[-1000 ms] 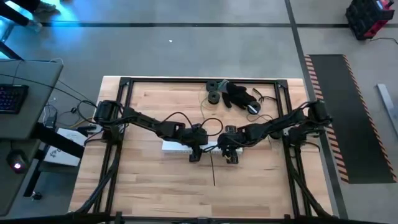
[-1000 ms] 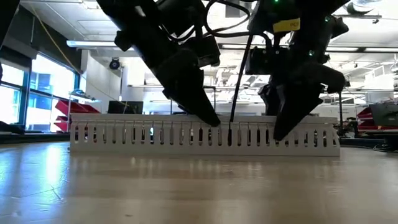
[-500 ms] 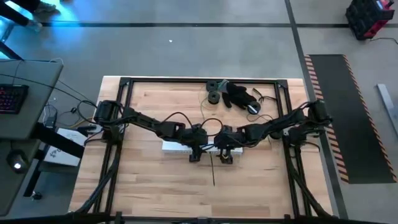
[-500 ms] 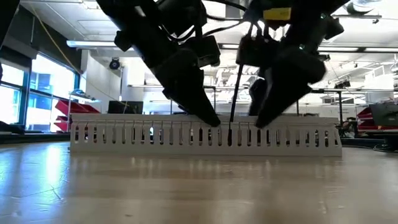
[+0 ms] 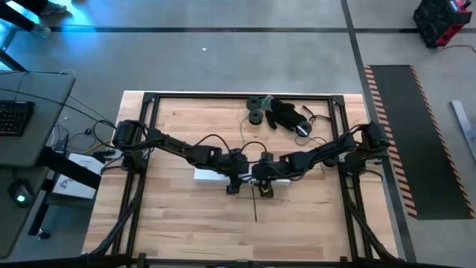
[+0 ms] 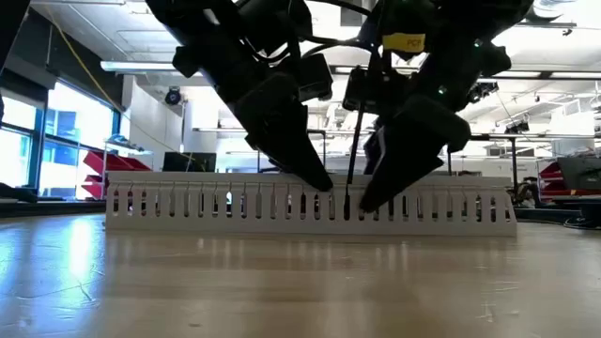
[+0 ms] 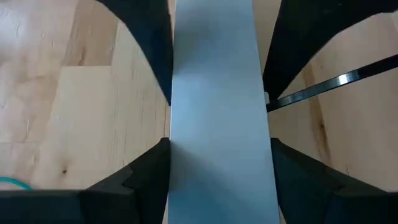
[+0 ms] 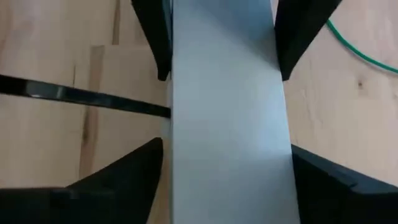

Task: Ziptie cables
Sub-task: Close the white cable duct

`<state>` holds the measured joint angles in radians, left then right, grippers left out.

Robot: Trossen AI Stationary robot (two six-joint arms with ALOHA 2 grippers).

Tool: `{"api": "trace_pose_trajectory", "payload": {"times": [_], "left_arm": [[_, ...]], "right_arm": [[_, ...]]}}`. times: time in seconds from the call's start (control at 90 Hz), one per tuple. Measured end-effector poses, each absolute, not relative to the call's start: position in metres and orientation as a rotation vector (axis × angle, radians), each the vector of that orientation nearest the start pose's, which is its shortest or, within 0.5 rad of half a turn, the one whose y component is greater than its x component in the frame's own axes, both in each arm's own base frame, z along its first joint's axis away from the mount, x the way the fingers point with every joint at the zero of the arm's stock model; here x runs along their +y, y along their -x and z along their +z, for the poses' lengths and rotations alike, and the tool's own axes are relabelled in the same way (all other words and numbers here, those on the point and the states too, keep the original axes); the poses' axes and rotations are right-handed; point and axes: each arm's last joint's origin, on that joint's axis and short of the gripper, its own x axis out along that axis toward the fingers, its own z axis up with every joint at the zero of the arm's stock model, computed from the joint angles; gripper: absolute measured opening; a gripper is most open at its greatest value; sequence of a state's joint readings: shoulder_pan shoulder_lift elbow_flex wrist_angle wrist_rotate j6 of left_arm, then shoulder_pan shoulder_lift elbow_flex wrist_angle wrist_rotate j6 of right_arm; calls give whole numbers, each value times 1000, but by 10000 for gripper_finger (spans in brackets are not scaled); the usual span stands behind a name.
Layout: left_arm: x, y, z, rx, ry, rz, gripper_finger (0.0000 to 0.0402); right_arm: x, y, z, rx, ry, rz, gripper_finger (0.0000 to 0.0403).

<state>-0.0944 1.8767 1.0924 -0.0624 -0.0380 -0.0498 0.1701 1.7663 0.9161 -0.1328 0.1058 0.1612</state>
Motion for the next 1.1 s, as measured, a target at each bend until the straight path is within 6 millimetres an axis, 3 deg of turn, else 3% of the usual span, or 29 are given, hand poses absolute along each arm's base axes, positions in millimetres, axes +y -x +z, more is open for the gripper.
{"api": "trace_pose_trajectory", "payload": {"times": [0.078, 0.367, 0.422, 0.6, 0.678, 0.911, 1.1], "left_arm": [[-35, -378, 152, 846, -8, -34, 211], [-35, -378, 152, 847, -1, -31, 211], [-35, -378, 152, 848, -3, -29, 211], [-34, -377, 152, 850, -11, -26, 211], [-34, -378, 152, 850, -12, -23, 211], [-34, -377, 151, 859, -11, -23, 211], [-34, -377, 151, 859, -11, -24, 211]], "right_arm": [[53, -327, 138, 975, -19, -15, 196], [55, -327, 138, 976, 3, 20, 199], [55, -327, 138, 974, 25, 36, 225], [55, -328, 140, 955, 35, 65, 362], [54, -327, 146, 943, 17, 55, 388], [51, -305, 162, 1057, 54, -34, 351], [46, -293, 154, 1197, 5, -29, 327]]}}
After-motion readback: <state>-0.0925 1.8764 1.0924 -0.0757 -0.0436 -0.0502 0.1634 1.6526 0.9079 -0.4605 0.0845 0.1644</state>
